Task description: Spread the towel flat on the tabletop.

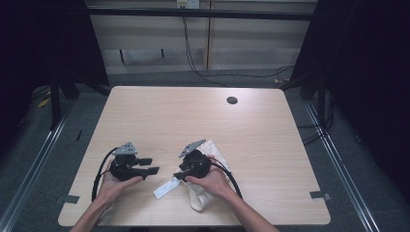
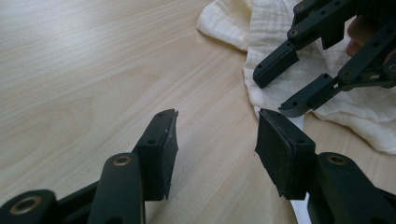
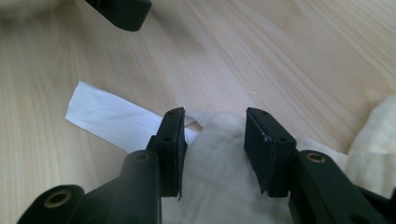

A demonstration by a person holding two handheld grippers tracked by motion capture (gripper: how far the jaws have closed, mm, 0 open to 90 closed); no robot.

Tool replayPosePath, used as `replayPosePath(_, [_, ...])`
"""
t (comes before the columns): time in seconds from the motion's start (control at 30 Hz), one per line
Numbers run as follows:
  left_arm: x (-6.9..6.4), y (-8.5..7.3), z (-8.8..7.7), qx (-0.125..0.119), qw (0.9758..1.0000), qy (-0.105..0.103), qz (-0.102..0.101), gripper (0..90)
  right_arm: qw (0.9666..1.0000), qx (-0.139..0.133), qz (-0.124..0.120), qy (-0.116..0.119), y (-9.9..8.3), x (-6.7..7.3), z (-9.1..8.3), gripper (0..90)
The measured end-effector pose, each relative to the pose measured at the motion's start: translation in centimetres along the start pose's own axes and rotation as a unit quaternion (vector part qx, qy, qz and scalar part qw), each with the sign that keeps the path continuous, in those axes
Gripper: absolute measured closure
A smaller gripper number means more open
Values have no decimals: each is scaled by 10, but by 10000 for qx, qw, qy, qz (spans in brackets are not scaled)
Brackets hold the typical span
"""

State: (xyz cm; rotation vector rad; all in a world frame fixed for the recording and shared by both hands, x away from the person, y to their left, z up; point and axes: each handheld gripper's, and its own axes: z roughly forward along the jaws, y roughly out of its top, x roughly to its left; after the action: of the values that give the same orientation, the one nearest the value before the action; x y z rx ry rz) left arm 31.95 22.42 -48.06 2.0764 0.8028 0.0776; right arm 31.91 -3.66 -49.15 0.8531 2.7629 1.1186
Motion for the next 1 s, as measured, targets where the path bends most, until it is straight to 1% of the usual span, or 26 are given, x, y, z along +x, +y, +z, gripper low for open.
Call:
replayPosePath(0.03, [0, 0, -1, -21, 10000, 11, -7, 478, 10000, 19, -8, -13, -1, 1, 1, 587])
replayPosePath(0.07, [1, 0, -3, -39, 10000, 44, -20, 477, 9997, 45, -205, -114, -2, 5, 4, 566])
replayPosePath(0.1, [1, 0, -3, -39, 10000, 44, -20, 477, 9997, 45, -205, -114, -2, 5, 4, 566])
replayPosePath(0.13, [2, 0, -3, -66, 10000, 58, -45, 477, 9995, 32, -278, -148, -2, 6, 4, 558])
replayPosePath(0.17, [3, 0, -4, -92, 9999, 81, -97, 473, 9983, 19, -482, -338, -4, 12, 5, 572])
replayPosePath(0.2, [3, 0, -4, -92, 9999, 81, -97, 471, 9983, 19, -482, -338, -4, 12, 5, 572])
replayPosePath(0.23, [3, 0, -3, -110, 9998, 113, -143, 471, 9978, -1, -537, -392, -5, 13, 5, 609])
replayPosePath(0.27, [3, 0, -3, -118, 9998, 110, -136, 470, 9977, -3, -531, -420, -6, 14, 4, 697])
replayPosePath(0.3, [2, 1, -2, -119, 9998, 95, -113, 469, 9978, -24, -492, -435, -7, 13, 3, 729])
replayPosePath(0.33, [0, 2, -2, -127, 9999, 87, -78, 469, 9980, -40, -459, -440, -8, 12, 2, 845])
replayPosePath(0.37, [0, 2, -2, -127, 9999, 87, -78, 469, 9980, -40, -459, -440, -8, 12, 2, 845])
replayPosePath(0.4, [-1, 2, -1, -132, 9999, 66, -59, 469, 9985, -31, -301, -449, -9, 10, 0, 868])
replayPosePath(0.47, [-1, 2, -2, -129, 9999, 62, -51, 469, 9989, -104, -263, -385, -10, 9, 1, 874])
replayPosePath(0.53, [0, 2, -3, -147, 9998, 68, -69, 469, 9994, -221, -154, -234, -10, 6, -3, 879])
replayPosePath(0.6, [1, 2, -4, -183, 9997, 77, -128, 467, 9992, -354, -48, -182, -6, 6, -13, 880])
replayPosePath(0.63, [1, 2, -4, -183, 9997, 77, -128, 462, 9992, -354, -48, -182, -6, 6, -13, 880])
replayPosePath(0.67, [2, 2, -5, -207, 9996, 43, -169, 456, 9985, -528, 0, -151, -3, 6, -27, 880])
replayPosePath(0.7, [2, 2, -6, -193, 9996, 18, -200, 456, 9985, -528, 0, -151, -3, 6, -27, 880])
replayPosePath(0.73, [1, 2, -6, -187, 9997, 45, -161, 456, 9981, -588, 7, -174, -2, 6, -32, 880])
replayPosePath(0.8, [-2, 3, -7, -211, 9997, 14, -128, 457, 9966, -777, 42, -268, -2, 5, -48, 881])
replayPosePath(0.83, [-4, 3, -7, -199, 9997, -17, -104, 459, 9953, -900, 101, -353, -4, 1, -62, 880])
replayPosePath(0.87, [-5, 4, -5, -185, 9998, -38, -86, 462, 9949, -931, 114, -384, -5, 0, -68, 880])
replayPosePath(0.9, [-5, 4, -5, -185, 9998, -38, -86, 463, 9949, -931, 114, -384, -5, 0, -68, 880])
replayPosePath(0.93, [-8, 4, -2, -138, 9999, -65, -39, 464, 9933, -1016, 134, -526, -9, -3, -84, 880])
replayPosePath(0.97, [-8, 4, -2, -138, 9999, -65, -39, 465, 9933, -1016, 134, -526, -9, -3, -84, 880])
replayPosePath(1.0, [-10, 5, 0, -97, 9999, -83, -5, 465, 9924, -1065, 147, -589, -11, -6, -93, 880])
